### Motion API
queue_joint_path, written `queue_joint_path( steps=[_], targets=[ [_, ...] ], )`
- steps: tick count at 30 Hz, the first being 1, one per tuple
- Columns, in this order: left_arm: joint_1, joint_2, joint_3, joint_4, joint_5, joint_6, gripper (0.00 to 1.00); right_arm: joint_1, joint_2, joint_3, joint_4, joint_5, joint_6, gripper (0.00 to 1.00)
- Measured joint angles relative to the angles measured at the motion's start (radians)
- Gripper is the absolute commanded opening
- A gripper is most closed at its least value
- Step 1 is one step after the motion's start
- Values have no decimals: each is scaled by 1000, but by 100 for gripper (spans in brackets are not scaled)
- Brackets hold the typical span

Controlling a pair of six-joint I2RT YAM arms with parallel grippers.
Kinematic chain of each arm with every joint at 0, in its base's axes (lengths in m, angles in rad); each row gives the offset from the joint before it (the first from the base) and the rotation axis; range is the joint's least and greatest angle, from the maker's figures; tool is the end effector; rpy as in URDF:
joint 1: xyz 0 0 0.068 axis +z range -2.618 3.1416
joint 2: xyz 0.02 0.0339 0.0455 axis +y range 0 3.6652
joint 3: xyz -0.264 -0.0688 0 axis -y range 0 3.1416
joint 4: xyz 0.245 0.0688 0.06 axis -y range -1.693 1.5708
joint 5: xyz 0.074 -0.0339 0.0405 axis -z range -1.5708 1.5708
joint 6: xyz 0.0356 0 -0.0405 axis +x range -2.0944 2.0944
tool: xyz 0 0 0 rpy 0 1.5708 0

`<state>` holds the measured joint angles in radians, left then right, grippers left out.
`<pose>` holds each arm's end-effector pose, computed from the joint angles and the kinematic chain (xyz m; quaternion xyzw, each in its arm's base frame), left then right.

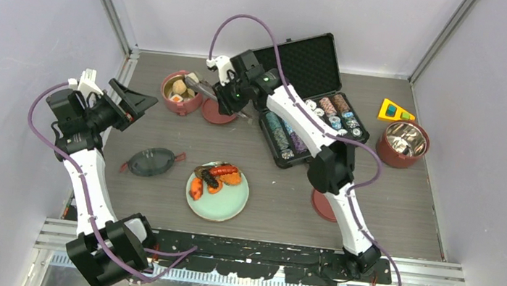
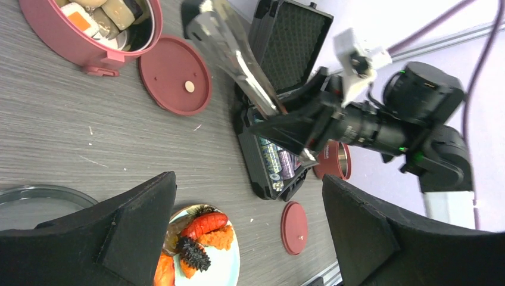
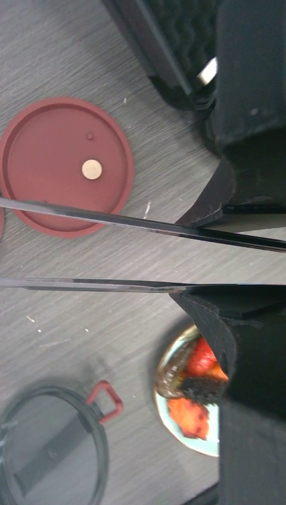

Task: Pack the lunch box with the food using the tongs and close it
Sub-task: Pick up the fake food from the plate, then place the fake food in the packing box.

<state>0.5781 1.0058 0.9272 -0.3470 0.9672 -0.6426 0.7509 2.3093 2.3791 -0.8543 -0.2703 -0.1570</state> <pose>0.1947 0.0921 0.3382 -0.2200 0.7542 -0.4061 0.4668 0.3697 0.3581 0.3091 -0.4478 0.8000 0.2301 0.3266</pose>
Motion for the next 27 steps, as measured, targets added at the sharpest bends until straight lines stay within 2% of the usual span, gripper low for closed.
queue_joint_path(
  steps=[5, 10, 27],
  targets=[
    [0, 0, -1, 12, 3, -7, 95, 0, 150, 141, 3, 5, 39, 26],
    [0, 11, -8, 27, 6, -9, 95, 0, 223, 208, 23, 4, 61, 27],
    [0, 21, -16, 44, 6, -12, 95, 30, 294, 222, 54, 5, 54, 30]
  ],
)
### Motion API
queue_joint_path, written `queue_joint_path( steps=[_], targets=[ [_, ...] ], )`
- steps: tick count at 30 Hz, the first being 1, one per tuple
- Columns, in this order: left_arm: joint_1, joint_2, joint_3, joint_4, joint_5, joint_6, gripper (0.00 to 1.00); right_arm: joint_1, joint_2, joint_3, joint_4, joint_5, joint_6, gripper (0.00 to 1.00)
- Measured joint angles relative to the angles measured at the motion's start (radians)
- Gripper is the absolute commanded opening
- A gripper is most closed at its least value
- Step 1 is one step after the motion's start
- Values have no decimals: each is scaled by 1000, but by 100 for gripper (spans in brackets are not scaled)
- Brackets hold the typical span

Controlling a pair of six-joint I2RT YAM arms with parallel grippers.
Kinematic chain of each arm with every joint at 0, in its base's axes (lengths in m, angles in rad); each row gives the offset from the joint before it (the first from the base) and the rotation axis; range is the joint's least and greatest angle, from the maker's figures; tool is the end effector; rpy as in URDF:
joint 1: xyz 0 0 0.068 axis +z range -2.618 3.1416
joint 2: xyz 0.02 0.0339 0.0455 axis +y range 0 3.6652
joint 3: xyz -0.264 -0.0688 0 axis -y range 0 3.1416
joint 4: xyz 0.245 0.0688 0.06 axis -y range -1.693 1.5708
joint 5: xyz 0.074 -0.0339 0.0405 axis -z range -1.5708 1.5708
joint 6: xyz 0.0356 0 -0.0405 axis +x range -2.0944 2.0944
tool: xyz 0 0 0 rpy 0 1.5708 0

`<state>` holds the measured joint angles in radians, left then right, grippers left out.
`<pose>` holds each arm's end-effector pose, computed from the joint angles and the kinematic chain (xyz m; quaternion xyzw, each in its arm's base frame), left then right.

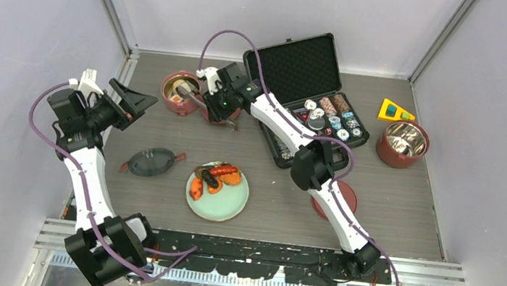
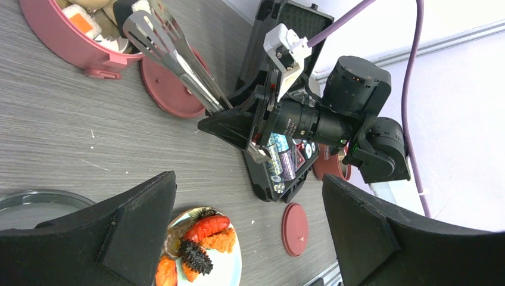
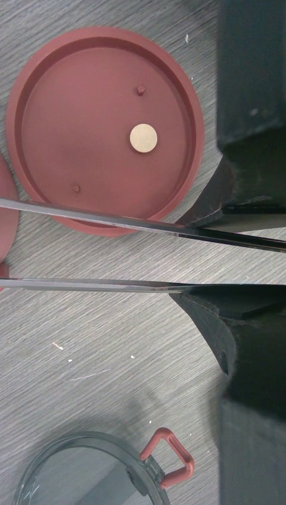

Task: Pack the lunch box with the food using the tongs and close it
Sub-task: Place the fake food in the packing box.

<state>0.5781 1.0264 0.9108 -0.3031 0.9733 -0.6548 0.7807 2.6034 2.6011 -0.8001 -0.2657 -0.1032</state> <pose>0.1999 0.0953 0.3324 -0.2207 0.7521 -0.4104 0.4661 0.3963 0.4058 0.2304 -0.4379 0.8094 0.2393 0.3096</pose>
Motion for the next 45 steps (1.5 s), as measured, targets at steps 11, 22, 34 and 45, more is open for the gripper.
queue_joint_path(
  steps=[11, 22, 34, 45],
  targets=[
    [0, 4, 0, 0, 15, 0, 95, 10, 2, 0, 0, 11, -9, 42],
    [0, 14, 0, 0, 19, -2, 94, 10, 2, 0, 10, 22, -22, 49],
    [0, 15, 0, -1, 23, 1, 94, 10, -21, -35, 14, 20, -21, 48],
    [0, 28, 42, -108, 42, 101, 94, 10, -360, -249, -60, -13, -32, 47]
  ],
)
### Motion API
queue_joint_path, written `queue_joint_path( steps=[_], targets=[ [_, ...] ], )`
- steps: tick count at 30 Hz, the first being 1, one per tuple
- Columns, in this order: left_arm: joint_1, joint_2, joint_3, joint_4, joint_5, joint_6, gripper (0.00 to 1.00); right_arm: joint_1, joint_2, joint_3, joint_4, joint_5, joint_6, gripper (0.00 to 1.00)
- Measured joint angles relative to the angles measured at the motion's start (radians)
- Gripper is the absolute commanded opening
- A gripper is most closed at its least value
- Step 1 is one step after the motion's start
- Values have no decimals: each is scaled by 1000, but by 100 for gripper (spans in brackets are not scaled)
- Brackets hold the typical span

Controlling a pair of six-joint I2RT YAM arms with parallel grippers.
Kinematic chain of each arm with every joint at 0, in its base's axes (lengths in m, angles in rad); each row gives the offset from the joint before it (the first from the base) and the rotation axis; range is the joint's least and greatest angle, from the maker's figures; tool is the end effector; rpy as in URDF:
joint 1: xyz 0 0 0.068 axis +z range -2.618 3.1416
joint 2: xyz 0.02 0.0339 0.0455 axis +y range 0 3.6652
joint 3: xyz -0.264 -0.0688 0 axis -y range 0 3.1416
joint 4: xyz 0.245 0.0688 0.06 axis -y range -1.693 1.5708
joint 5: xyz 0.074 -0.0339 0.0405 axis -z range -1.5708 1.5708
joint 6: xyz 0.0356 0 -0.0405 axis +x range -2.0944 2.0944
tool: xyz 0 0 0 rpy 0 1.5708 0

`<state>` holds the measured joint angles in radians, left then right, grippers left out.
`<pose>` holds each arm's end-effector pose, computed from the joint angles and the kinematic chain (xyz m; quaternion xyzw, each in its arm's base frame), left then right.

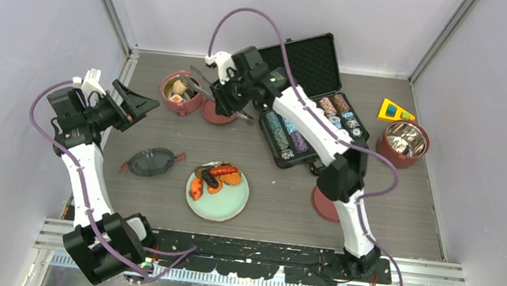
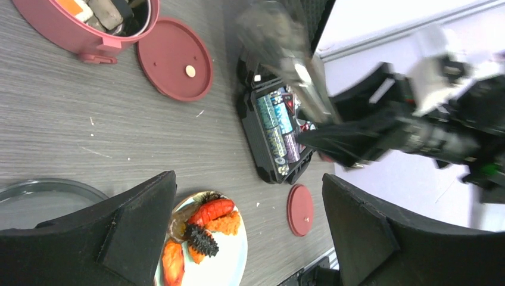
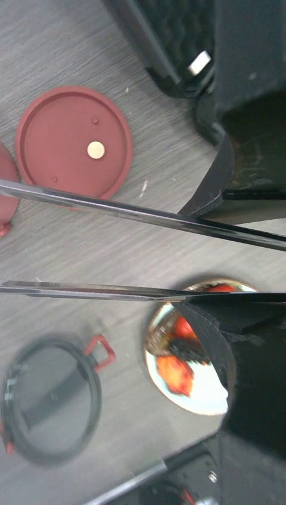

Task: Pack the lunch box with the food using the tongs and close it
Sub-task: Place the fake food in the packing box, then pick up the fake food from the plate.

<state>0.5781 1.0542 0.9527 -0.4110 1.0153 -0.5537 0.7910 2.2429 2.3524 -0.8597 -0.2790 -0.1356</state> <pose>0.2010 0.0950 0.3324 -0.1973 0.7683 -0.4142 0.4462 0.3450 0.3628 0.3327 -0.4554 0.7876 0.2479 0.3329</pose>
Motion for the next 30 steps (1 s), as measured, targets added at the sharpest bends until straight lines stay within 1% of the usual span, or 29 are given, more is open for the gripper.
queue_joint_path(
  steps=[7, 11, 14, 17, 22, 25, 30],
  targets=[
    [0, -1, 52, -113, 3, 106, 94, 0, -330, -221, -80, -26, -25, 45],
    [0, -18, 59, -165, 1, 154, 95, 3, -467, -373, -120, -28, -24, 45],
    [-13, -43, 60, -211, -13, 197, 95, 21, -533, -496, -129, -14, -19, 45],
    [-48, -65, 74, -267, -40, 245, 95, 73, -562, -607, -137, 16, -11, 45],
    [-99, -70, 134, -375, -105, 347, 96, 186, -563, -737, -131, 71, -10, 45],
    [-130, -69, 172, -441, -153, 416, 96, 228, -563, -767, -131, 90, -8, 46],
    [-185, -59, 207, -518, -239, 493, 97, 251, -548, -769, -103, 124, 3, 46]
  ],
)
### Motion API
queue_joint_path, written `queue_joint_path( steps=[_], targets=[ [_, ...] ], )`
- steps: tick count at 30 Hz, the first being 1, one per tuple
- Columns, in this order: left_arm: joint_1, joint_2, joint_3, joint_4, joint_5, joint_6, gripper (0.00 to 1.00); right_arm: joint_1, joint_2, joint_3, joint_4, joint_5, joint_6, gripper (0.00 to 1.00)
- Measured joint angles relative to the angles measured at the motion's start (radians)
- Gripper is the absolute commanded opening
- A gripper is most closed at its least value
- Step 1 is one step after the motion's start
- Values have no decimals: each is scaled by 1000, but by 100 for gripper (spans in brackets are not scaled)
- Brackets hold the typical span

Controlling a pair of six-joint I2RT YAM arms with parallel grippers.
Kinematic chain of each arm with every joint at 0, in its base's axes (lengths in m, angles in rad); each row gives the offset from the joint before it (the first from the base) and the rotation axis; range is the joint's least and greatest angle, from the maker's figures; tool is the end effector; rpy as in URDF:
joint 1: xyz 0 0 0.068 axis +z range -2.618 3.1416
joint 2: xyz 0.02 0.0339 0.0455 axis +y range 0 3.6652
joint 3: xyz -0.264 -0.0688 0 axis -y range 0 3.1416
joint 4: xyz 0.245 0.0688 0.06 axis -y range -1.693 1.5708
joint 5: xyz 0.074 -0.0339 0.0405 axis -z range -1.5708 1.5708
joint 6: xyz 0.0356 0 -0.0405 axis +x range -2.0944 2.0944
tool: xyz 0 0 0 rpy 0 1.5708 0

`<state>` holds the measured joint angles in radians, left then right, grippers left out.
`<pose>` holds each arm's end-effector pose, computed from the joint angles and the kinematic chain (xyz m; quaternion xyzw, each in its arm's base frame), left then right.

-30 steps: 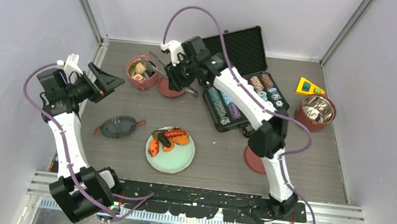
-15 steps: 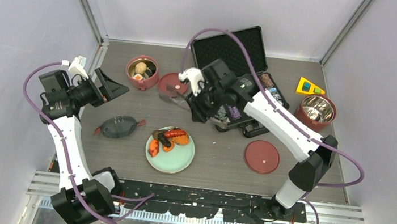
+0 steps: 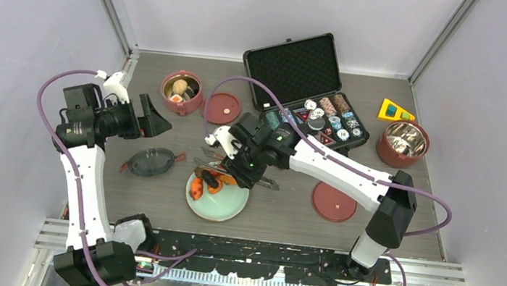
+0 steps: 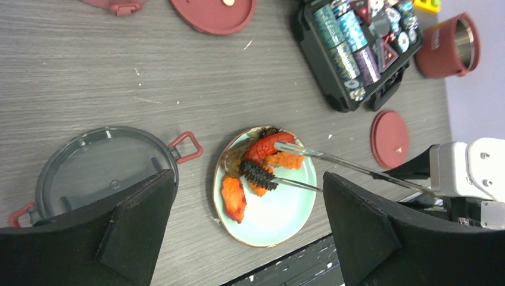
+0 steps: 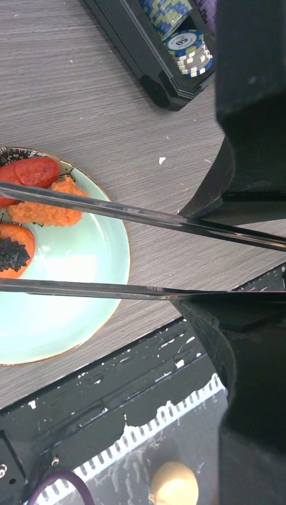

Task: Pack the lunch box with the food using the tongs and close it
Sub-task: Pick up the fake food from the plate.

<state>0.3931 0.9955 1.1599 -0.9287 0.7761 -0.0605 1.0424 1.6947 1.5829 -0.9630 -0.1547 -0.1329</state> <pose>0.1758 0.0459 0.3655 -0.0468 0.8630 -0.2831 0.4158 0.1741 0.3091 0.3117 -0.5516 0.7939 0.1748 0.1870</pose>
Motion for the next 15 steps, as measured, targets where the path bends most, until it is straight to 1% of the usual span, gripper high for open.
queue_joint_path(
  steps=[5, 15],
  targets=[
    [-51, 17, 7, -39, -68, 51, 98, 16, 37, -13, 20, 24, 7, 47],
    [-92, 23, 15, -57, -143, 97, 100, 34, 71, -52, 19, 40, 12, 49]
  ],
)
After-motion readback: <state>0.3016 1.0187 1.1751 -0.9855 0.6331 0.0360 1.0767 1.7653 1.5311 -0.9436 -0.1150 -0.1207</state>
